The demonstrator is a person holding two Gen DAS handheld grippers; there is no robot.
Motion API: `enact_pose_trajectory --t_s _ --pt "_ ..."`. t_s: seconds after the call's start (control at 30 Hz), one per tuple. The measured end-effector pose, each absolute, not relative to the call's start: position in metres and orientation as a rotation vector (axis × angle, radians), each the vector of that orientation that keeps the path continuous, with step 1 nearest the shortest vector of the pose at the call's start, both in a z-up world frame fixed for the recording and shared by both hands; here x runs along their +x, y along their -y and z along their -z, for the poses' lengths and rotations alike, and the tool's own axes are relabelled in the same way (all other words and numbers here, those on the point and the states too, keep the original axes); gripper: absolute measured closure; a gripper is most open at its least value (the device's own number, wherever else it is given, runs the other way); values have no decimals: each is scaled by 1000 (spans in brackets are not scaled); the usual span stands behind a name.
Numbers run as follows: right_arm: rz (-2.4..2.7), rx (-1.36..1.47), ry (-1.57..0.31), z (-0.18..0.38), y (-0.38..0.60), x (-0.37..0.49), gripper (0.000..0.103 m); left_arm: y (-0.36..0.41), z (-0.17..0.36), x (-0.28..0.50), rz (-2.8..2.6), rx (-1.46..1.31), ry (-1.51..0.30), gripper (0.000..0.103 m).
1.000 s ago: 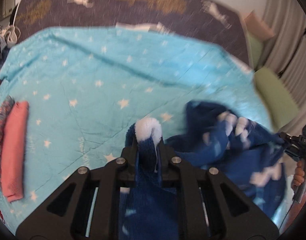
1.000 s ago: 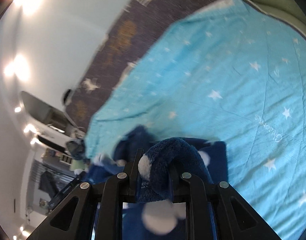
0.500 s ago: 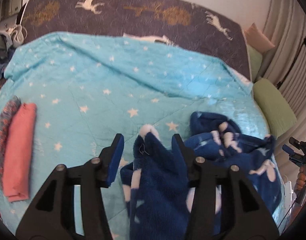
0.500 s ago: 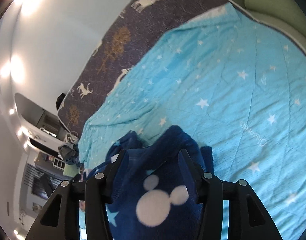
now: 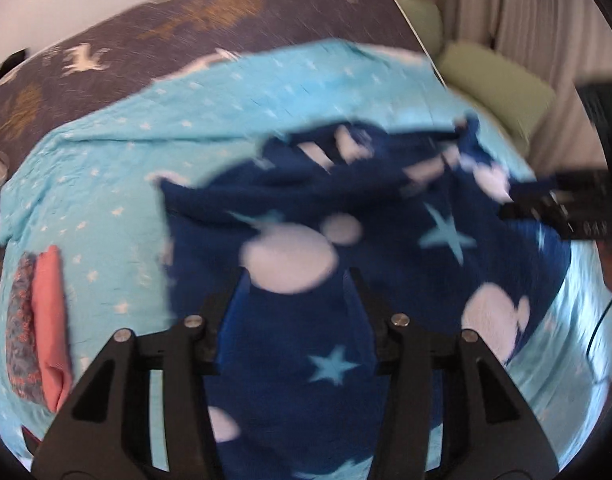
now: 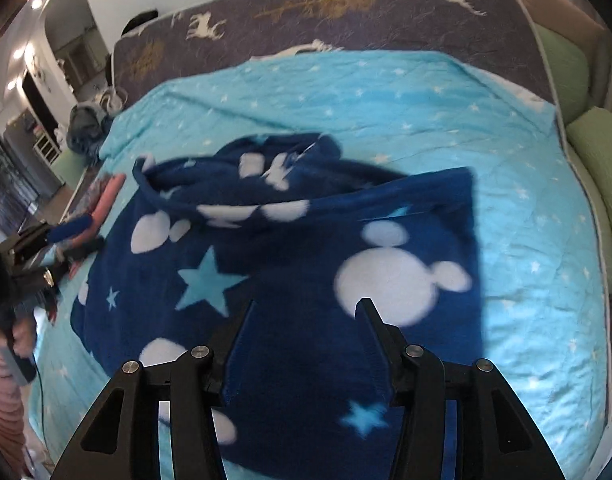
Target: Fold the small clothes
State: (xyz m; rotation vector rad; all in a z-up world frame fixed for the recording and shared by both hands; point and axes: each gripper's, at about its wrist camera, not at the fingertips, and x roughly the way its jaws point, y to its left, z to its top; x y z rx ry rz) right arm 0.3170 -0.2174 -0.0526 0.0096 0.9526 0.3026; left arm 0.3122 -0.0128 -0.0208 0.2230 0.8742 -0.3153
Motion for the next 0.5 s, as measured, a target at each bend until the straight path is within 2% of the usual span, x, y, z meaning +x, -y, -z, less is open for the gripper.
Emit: enact_pose_trajectory --t_s 0.37,0.5 --pt "-260 0 -920 57 201 391 51 35 27 406 275 177 -868 53" --pt "-170 94 -878 60 225 440 51 22 49 447 156 151 -869 53"
